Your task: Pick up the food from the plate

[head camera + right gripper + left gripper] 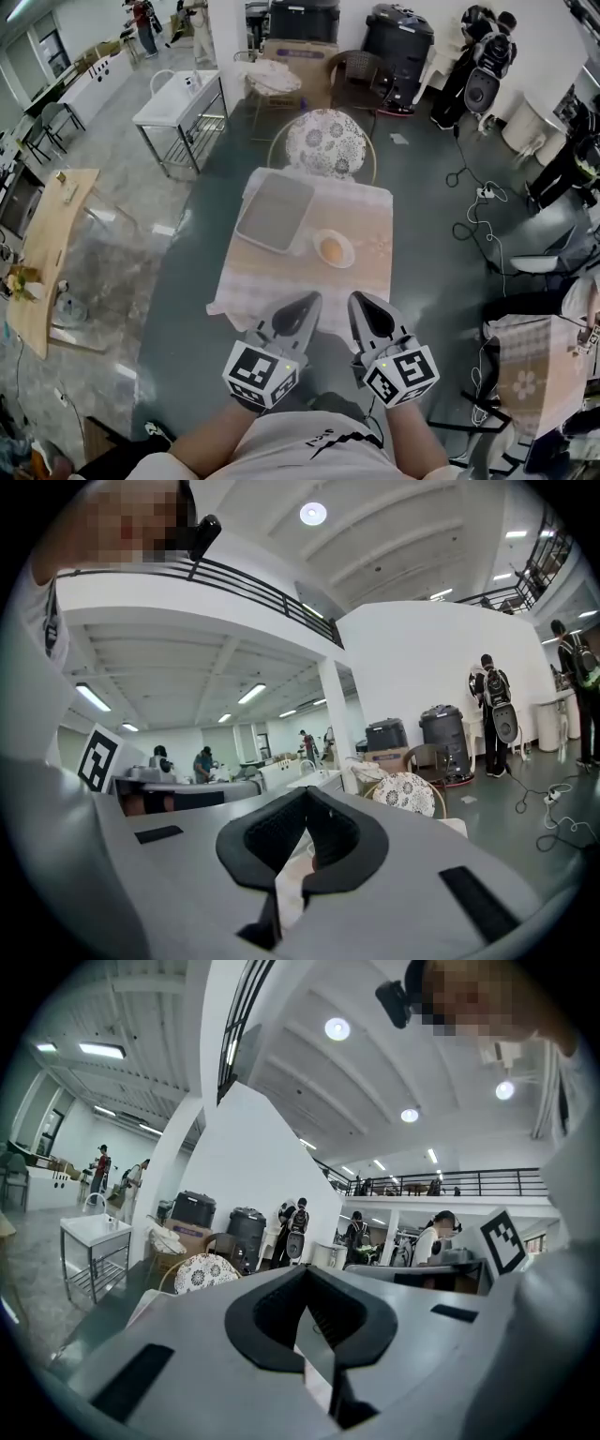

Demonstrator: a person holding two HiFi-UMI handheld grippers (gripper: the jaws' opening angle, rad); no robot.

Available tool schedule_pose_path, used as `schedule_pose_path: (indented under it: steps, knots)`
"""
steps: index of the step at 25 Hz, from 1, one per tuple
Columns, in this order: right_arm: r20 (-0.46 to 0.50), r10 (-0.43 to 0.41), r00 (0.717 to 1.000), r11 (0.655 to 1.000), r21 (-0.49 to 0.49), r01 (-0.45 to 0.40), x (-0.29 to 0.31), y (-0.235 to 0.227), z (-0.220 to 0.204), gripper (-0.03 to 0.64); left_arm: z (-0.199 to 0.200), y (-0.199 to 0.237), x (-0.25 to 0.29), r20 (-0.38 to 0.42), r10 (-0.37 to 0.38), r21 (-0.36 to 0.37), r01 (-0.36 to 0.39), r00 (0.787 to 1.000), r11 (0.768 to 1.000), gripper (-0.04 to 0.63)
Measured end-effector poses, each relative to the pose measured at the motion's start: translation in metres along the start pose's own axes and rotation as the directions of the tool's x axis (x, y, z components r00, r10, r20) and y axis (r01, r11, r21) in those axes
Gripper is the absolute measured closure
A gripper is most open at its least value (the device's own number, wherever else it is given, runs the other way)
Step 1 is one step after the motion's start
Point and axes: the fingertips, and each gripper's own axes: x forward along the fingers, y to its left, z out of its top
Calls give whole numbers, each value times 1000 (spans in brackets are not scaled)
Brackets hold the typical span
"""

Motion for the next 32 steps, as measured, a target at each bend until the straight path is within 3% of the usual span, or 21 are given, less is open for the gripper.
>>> schedule_pose_path:
  steps: [9,17,19,27,32]
  knots:
    - [-57,-55,997,999,-2,54,57,-52,-27,601,-31,49,59,-53,-41,-17,40,998,999,591]
    - [-189,-16,982,1000,-30,10,118,-105,-75,588,-53,90,122,-62,-9,-13,9,998,1000,591]
    - [-236,3,972,999,-43,-14,132,-118,-91,528,-60,99,136,-72,1,-15,-2,997,1000,591]
    - [-414,50,909,996,-46,-75,173,-169,-166,424,-95,131,181,-127,66,-36,-71,990,997,591]
    - [-478,54,877,994,-56,-92,190,-186,-205,384,-125,147,194,-152,85,-55,-94,985,994,591]
